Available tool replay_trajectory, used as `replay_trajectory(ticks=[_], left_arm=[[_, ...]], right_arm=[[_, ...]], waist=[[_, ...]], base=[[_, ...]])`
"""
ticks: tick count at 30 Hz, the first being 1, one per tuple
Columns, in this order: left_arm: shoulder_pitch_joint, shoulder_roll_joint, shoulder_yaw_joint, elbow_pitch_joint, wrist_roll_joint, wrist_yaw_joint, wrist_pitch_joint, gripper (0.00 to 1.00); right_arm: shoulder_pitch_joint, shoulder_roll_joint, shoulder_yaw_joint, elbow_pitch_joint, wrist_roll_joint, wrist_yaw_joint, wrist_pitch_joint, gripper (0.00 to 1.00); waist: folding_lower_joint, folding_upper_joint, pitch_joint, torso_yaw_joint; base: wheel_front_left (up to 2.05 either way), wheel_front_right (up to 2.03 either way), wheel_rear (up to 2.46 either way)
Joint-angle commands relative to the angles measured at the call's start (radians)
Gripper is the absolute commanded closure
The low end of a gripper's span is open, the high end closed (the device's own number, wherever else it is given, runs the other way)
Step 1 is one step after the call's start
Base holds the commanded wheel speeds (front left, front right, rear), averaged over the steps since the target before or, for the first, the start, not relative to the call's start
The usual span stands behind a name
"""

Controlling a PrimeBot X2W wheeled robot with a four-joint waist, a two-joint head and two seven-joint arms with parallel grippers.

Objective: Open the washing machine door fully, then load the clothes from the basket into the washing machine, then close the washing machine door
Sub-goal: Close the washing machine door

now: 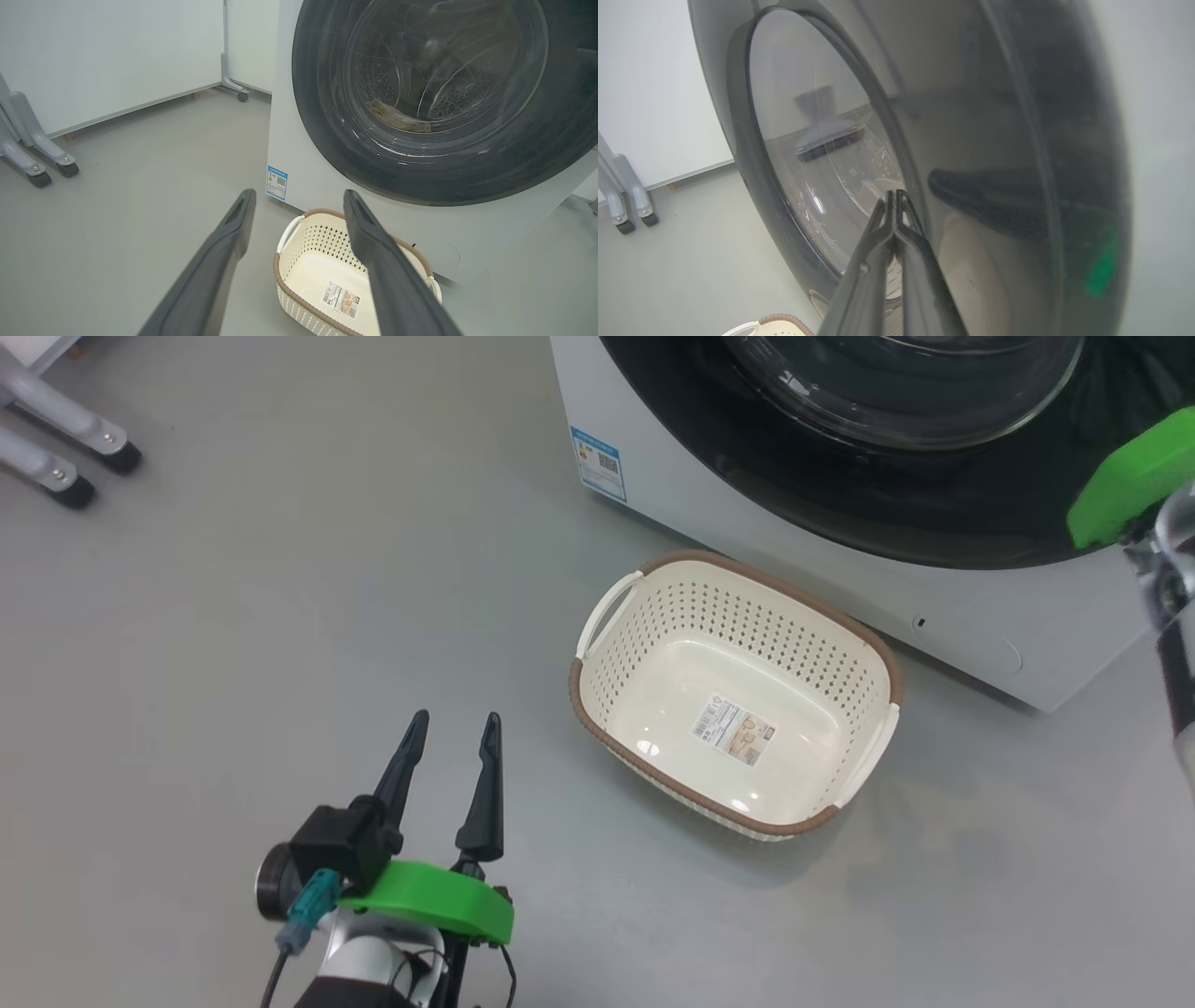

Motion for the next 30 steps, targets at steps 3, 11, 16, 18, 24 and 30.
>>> replay_trajectory(ticks=[3, 11, 16, 18, 24, 30], left_arm=[[-0.018, 0.008, 0.049, -0.021, 0.014, 0.000, -0.011, 0.00], [-0.012, 0.019, 0.069, -0.006, 0.033, -0.011, -0.011, 0.00], [-0.002, 0.032, 0.077, 0.010, 0.036, -0.014, -0.011, 0.00], [0.003, 0.036, 0.077, 0.019, 0.033, -0.016, -0.011, 0.00], [0.012, 0.048, 0.075, 0.039, 0.030, -0.016, -0.007, 0.00], [0.031, 0.072, 0.082, 0.046, 0.027, -0.012, 0.000, 0.00]], right_arm=[[0.053, 0.049, 0.056, -0.088, 0.024, -0.003, -0.009, 1.00], [0.243, 0.065, 0.108, -0.295, 0.086, -0.003, -0.009, 1.00], [0.370, 0.070, 0.109, -0.395, 0.100, -0.003, -0.009, 0.85], [0.412, 0.077, 0.097, -0.419, 0.102, -0.003, -0.009, 0.28], [0.493, 0.098, 0.066, -0.451, 0.103, -0.003, -0.009, 0.00], [0.574, 0.126, 0.020, -0.475, 0.104, -0.003, -0.009, 0.00]], waist=[[0.0000, 0.0000, -0.022, -0.024], [0.0000, 0.0000, -0.080, -0.099], [0.0000, 0.0000, -0.125, -0.152], [0.0000, 0.0000, -0.144, -0.171], [0.0000, 0.0000, -0.182, -0.212], [0.0000, 0.0000, -0.219, -0.265]], base=[[0.00, 0.00, 0.00], [0.00, 0.00, 0.00], [0.00, 0.00, 0.00], [0.00, 0.00, 0.00], [0.00, 0.00, 0.00], [0.00, 0.00, 0.00]])
